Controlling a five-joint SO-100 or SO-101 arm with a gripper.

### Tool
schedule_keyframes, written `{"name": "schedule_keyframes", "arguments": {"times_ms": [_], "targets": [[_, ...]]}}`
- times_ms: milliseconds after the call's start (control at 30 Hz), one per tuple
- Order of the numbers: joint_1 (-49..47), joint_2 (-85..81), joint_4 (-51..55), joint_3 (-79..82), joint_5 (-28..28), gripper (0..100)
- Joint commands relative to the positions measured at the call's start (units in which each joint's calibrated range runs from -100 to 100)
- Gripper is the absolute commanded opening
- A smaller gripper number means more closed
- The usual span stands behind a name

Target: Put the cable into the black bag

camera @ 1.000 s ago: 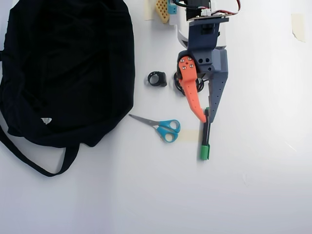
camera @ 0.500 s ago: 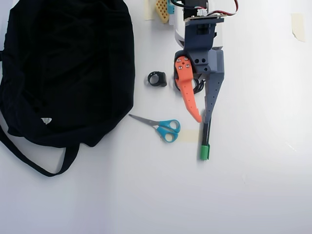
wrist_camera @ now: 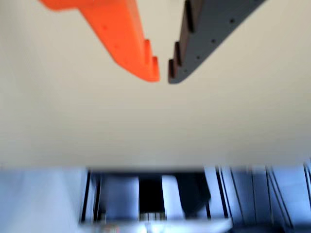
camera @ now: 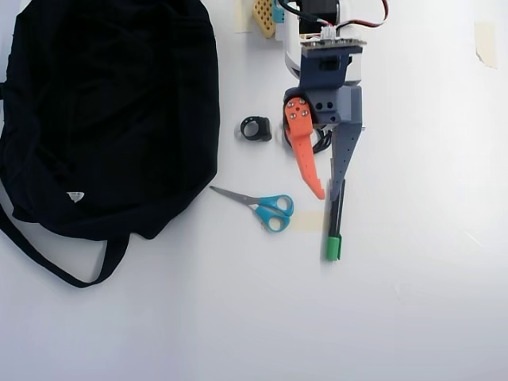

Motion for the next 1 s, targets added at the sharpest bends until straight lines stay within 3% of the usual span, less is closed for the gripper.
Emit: {"name": "schedule_keyframes", "arguments": {"times_ms": [0,633,967], "targets": [[-0.5,-2.4,9.7,-3.9,-0.2,2],[-1.4,-3.9,55.5,-7.6,2.5,2],[-1.5,-3.9,67.7,-7.6,7.9,2]]}}
